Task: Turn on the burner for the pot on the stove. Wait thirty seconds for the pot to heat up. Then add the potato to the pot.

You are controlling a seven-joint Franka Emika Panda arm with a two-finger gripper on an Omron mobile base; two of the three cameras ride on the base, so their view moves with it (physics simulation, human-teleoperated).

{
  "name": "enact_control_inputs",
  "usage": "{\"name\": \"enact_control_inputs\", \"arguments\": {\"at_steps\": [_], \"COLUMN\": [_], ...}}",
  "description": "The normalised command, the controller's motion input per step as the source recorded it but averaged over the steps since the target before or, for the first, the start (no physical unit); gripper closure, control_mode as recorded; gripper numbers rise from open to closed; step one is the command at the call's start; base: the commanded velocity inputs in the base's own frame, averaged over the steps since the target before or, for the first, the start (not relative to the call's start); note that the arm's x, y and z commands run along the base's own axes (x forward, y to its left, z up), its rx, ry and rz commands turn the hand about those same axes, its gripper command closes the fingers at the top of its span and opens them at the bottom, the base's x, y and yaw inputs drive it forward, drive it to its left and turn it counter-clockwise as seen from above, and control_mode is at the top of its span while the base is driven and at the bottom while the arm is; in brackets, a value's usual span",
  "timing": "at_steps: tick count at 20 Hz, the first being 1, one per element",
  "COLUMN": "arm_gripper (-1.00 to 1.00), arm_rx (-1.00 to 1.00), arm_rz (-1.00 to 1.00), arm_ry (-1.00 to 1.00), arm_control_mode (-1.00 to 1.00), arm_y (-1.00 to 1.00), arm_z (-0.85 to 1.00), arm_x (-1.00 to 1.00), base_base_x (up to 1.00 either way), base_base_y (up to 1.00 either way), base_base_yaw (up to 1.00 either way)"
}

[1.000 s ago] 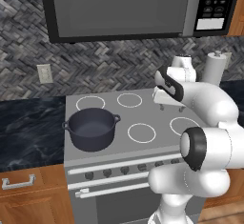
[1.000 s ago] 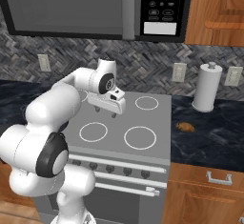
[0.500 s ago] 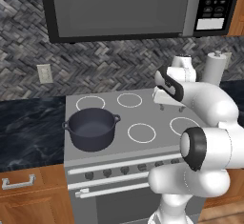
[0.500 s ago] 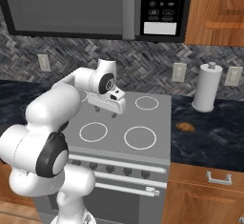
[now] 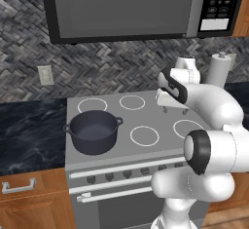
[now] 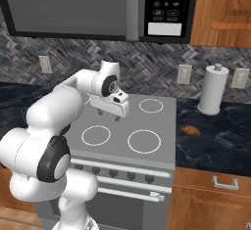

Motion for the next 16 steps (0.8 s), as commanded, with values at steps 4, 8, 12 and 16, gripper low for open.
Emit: {"name": "enact_control_inputs", "arguments": {"at_steps": [4,8,12,16], "arm_gripper": [-1.00,-1.00,-1.00,-1.00], "arm_rx": [0.00,0.00,0.00,0.00], "arm_rz": [0.00,0.00,0.00,0.00], "arm_ry": [0.00,0.00,0.00,0.00], "arm_control_mode": [-1.00,-1.00,-1.00,-1.00], "arm_y": [0.00,0.00,0.00,0.00], "arm_z": [0.00,0.00,0.00,0.00], "arm_x": [0.00,0.00,0.00,0.00], "base_base_x": [0.00,0.00,0.00,0.00], "base_base_y": [0.00,0.00,0.00,0.00], "base_base_yaw": [0.00,0.00,0.00,0.00]}}
